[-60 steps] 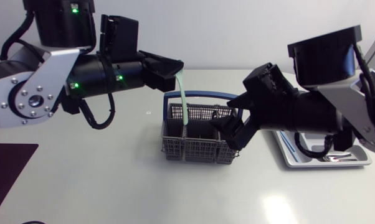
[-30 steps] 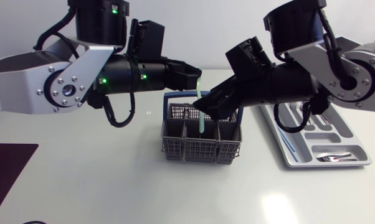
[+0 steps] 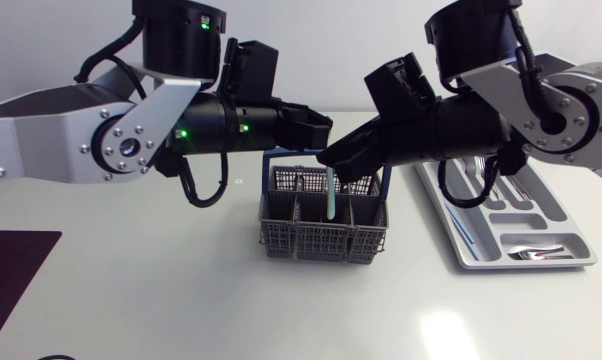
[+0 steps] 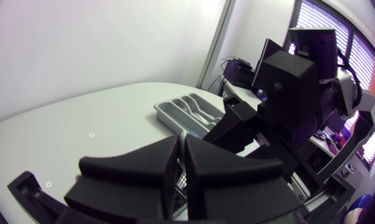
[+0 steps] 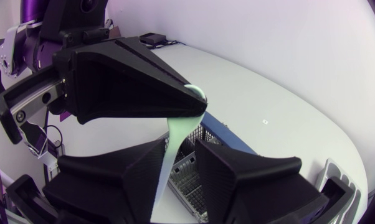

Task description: Unload the cutlery basket into the drawer organizer.

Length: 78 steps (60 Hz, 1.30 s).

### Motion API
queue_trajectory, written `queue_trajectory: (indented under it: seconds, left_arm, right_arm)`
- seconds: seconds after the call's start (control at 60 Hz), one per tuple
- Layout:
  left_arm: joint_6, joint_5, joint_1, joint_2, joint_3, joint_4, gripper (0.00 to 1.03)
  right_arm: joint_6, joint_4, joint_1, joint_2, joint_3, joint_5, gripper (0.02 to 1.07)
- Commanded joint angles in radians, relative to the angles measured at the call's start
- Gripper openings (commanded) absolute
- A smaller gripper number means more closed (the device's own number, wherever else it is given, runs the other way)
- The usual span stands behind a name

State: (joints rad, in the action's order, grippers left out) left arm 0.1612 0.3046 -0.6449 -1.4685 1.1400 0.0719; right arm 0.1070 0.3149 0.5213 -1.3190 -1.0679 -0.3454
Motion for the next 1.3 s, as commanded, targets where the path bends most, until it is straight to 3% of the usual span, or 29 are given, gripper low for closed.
queue_trajectory:
  seconds: [0.0,0.267,0.4,0.583,0.783,0.9,1.083,1.283]
  left_arm:
    - [0.028,-0.004,-0.010,-0.015,0.035,0.005,0.04]
    - [0.028,-0.019,-0.019,-0.015,0.033,0.016,0.09]
    - [0.028,-0.024,-0.021,-0.010,0.037,0.017,0.24]
    - [0.026,-0.025,-0.009,-0.003,0.096,-0.004,0.54]
    - [0.012,-0.033,0.004,0.020,0.173,-0.052,0.60]
    - [-0.019,-0.056,0.031,0.020,0.202,-0.110,0.60]
    - [-0.166,-0.239,0.027,0.033,0.152,-0.169,0.63]
    - [-0.209,-0.275,0.070,0.053,0.096,-0.205,0.68]
  right_arm:
    - [-0.021,0.015,-0.012,-0.009,-0.021,-0.007,0.20]
    - [-0.015,0.029,-0.018,-0.003,-0.009,-0.030,0.12]
    - [-0.012,0.030,-0.020,0.003,0.005,-0.035,0.12]
    - [0.011,0.049,-0.020,0.024,0.037,-0.050,0.12]
    - [0.059,0.073,-0.040,0.052,0.077,-0.076,0.12]
    - [0.158,0.154,-0.119,0.101,0.092,-0.121,0.12]
    - [0.413,0.340,-0.291,0.150,0.097,-0.201,0.12]
    - [0.795,0.503,-0.532,0.152,0.117,-0.253,0.12]
